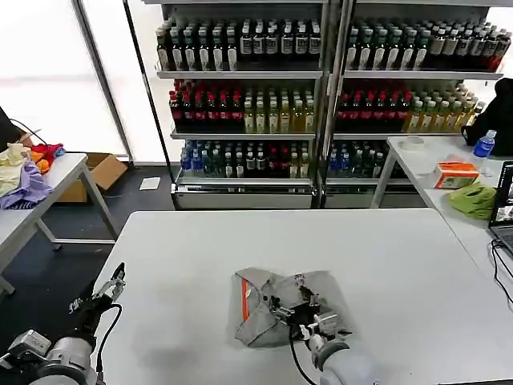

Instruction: Fold and organize the clothes.

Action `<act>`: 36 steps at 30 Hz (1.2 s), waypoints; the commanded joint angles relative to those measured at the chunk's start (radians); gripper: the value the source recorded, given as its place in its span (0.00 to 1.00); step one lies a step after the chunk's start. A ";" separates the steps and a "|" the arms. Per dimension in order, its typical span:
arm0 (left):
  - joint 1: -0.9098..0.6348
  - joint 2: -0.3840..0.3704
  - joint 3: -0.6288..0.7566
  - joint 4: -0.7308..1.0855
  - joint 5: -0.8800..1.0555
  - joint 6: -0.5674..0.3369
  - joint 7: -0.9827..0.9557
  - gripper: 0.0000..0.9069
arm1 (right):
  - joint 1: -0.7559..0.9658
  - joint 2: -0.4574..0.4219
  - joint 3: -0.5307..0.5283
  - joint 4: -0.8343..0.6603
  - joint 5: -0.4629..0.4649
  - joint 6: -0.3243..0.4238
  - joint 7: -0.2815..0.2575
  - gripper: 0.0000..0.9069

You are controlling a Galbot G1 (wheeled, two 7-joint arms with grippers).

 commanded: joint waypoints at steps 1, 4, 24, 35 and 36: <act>0.002 -0.001 0.006 -0.004 0.001 0.000 0.004 1.00 | 0.009 -0.032 0.040 0.105 0.047 0.127 -0.007 1.00; 0.003 0.000 0.013 -0.007 0.016 -0.003 0.014 1.00 | -0.079 -0.093 0.232 0.221 0.122 0.188 -0.074 1.00; 0.060 -0.018 0.139 -0.011 0.354 -0.135 0.179 1.00 | -0.377 -0.111 0.776 0.170 0.308 0.440 -0.318 1.00; 0.086 -0.069 0.163 -0.020 0.470 -0.181 0.243 1.00 | -0.392 -0.076 0.732 0.129 0.234 0.513 -0.309 1.00; 0.086 -0.070 0.165 -0.019 0.474 -0.187 0.251 1.00 | -0.394 -0.077 0.736 0.129 0.242 0.516 -0.318 1.00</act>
